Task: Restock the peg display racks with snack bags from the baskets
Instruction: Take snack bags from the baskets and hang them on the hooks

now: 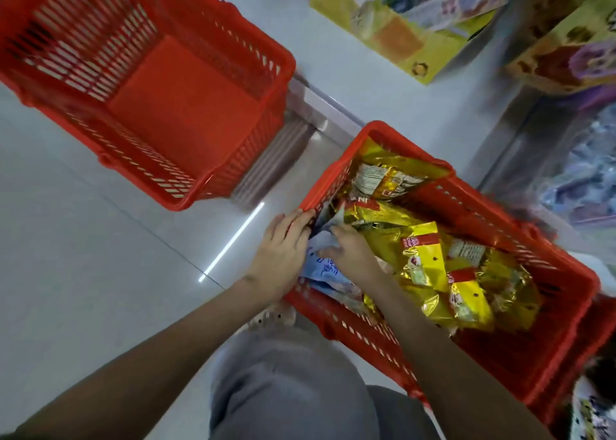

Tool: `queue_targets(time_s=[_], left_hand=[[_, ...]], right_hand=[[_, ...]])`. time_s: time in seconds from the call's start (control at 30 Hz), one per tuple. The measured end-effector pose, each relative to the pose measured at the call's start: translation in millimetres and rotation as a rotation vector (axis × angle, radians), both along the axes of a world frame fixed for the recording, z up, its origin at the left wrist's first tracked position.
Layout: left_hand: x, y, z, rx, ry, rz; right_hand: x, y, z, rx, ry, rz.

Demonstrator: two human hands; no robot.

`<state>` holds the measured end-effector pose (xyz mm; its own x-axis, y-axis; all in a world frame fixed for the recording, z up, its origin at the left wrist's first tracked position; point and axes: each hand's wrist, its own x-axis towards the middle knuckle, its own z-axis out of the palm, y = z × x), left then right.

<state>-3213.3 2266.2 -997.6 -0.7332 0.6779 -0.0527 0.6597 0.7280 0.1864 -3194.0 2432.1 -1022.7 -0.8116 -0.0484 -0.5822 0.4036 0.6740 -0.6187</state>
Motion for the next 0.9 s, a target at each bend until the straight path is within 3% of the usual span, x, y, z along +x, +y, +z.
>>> queue_targets(time_s=[0.13, 0.33, 0.47, 0.67, 0.8, 0.9], left_hand=[[-10.1, 4.5, 46.8, 0.134, -0.398, 0.119], [-37.2, 30.8, 215.2, 0.241, -0.679, 0.158], [-57.8, 53.4, 350.7, 0.329, -0.677, 0.189], [-99.1, 80.4, 539.9, 0.357, -0.670, 0.016], [-104.7, 91.6, 632.8, 0.297, -0.553, -0.112], [-101.7, 100.9, 683.0, 0.370, -0.516, -0.100]], right_hand=[[16.4, 5.3, 58.8, -0.044, 0.026, -0.148], [11.8, 34.3, 233.2, -0.165, -0.064, -0.551], [-5.9, 50.7, 370.6, -0.171, 0.007, -0.640], [-25.1, 69.9, 568.2, -0.123, 0.125, -0.679], [-20.9, 75.6, 664.9, -0.105, 0.247, -0.735], [-14.3, 80.4, 717.0, -0.147, 0.336, -0.754]])
